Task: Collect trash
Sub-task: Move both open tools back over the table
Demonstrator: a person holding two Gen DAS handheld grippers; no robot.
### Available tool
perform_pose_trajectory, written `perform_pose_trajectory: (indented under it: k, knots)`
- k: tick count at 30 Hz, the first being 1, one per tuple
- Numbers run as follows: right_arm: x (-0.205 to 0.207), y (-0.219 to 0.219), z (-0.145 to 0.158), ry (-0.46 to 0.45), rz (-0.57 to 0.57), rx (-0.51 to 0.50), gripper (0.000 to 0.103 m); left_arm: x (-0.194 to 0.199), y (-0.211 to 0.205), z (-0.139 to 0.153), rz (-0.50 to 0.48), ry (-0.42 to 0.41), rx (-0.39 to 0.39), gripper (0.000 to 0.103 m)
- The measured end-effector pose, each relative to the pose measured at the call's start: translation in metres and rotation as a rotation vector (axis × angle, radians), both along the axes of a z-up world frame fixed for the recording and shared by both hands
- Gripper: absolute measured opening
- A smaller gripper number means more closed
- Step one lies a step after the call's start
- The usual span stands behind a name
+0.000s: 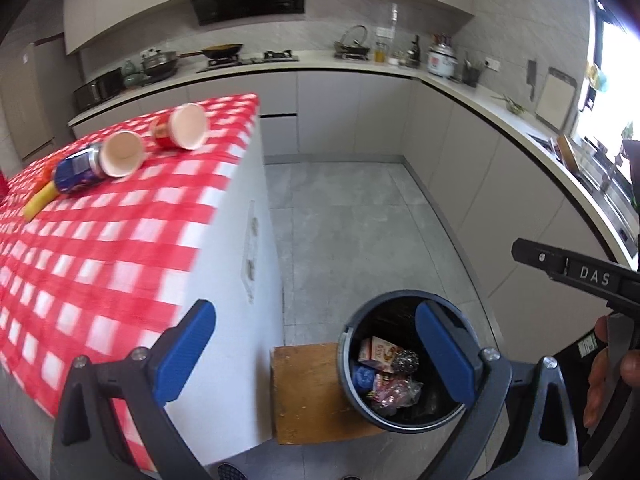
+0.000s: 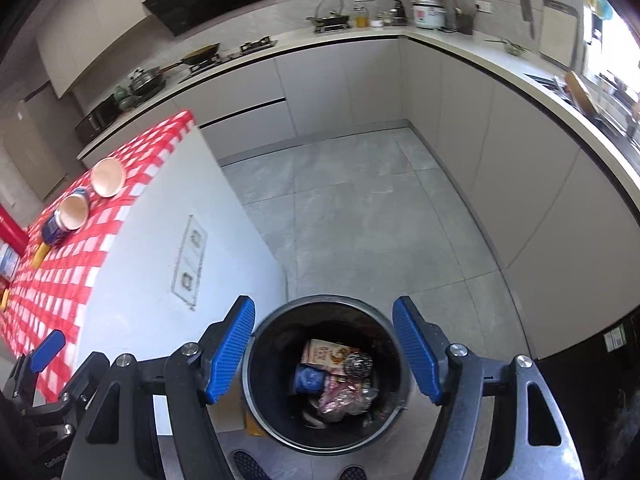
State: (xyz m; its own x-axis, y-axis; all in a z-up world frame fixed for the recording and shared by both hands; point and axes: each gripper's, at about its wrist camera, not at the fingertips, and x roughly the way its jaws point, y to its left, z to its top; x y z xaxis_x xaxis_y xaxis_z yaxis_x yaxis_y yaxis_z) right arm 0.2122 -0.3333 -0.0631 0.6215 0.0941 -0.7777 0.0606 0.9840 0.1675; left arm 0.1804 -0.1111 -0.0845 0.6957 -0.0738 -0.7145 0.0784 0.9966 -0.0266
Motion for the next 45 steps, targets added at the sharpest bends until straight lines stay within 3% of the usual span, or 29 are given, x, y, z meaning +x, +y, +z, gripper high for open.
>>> perform_pose_trajectory:
  k: [4,13,20,27,30,36,45]
  knots:
    - [0.011,0.027,0.007,-0.024,0.029,0.004,0.096,-0.003,0.028,0.008,0.041,-0.019,0.011,0.101]
    - [0.044,0.114,0.019,-0.045,0.176,0.055,0.097,-0.011,0.136,0.016,0.253,-0.034,0.030,0.101]
    - [0.054,0.181,0.036,-0.088,0.290,0.059,0.097,-0.019,0.203,0.020,0.344,-0.069,0.029,0.101]
    - [0.067,0.237,0.052,-0.113,0.347,0.030,0.097,-0.005,0.265,0.025,0.340,-0.096,0.024,0.095]
    - [0.075,0.262,0.057,-0.116,0.352,0.013,0.097,0.007,0.294,0.025,0.316,-0.086,0.015,0.089]
    - [0.096,0.316,0.063,-0.111,0.339,0.010,0.097,0.038,0.349,0.022,0.297,-0.056,0.011,0.087]
    - [0.118,0.398,0.045,-0.062,0.346,-0.024,0.097,0.087,0.420,0.011,0.257,-0.021,0.017,0.087]
